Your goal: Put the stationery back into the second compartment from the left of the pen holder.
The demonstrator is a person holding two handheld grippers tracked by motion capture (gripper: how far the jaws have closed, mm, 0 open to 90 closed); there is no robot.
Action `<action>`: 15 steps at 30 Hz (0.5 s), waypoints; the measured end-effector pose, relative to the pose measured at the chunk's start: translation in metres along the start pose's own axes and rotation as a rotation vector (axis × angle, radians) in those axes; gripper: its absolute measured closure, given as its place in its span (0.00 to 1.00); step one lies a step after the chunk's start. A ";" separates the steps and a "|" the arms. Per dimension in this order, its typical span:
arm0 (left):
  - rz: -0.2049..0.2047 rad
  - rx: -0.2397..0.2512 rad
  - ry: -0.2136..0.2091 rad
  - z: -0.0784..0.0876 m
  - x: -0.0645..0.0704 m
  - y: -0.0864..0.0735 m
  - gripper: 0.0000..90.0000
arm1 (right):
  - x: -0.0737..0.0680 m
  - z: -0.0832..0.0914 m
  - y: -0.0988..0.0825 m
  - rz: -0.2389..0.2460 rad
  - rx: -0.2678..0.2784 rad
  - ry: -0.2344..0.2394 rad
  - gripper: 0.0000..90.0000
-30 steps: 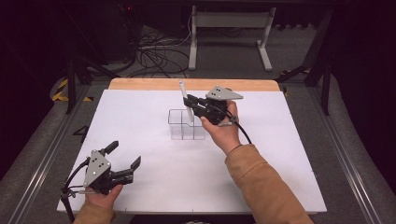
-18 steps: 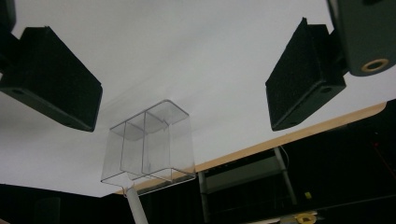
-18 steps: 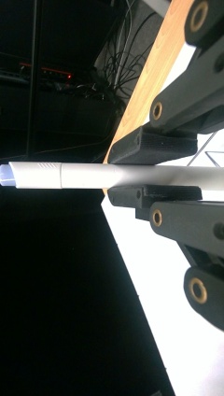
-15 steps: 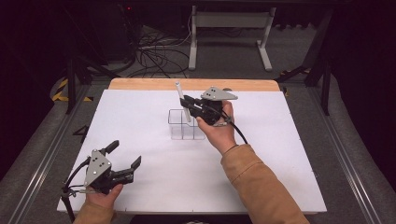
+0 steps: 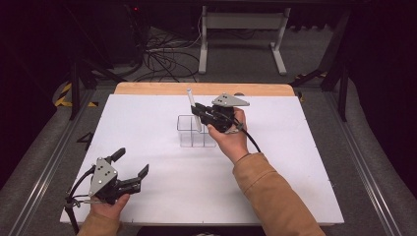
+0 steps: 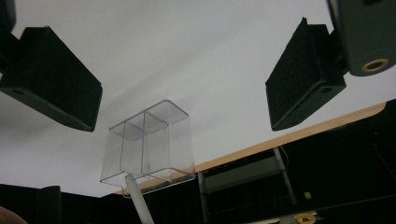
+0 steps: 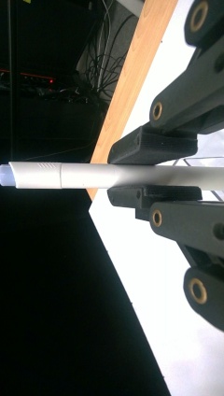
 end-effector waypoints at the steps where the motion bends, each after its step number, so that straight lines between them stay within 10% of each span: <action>1: -0.001 0.001 0.000 0.000 0.000 0.000 0.13 | 0.000 0.000 -0.001 0.001 -0.002 -0.001 0.88; 15: 0.001 0.001 0.001 0.000 0.000 0.000 0.13 | 0.003 -0.004 -0.016 0.018 -0.048 -0.011 0.88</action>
Point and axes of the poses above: each handheld gripper's, and its own axes: z roughly backward along the jaws, y roughly out of its top, x roughly to its right, the point moved 9 cm from there along -z, roughly forward along the jaws, and after that the axes turned 7 degrees about -y, right-handed, at the moved point
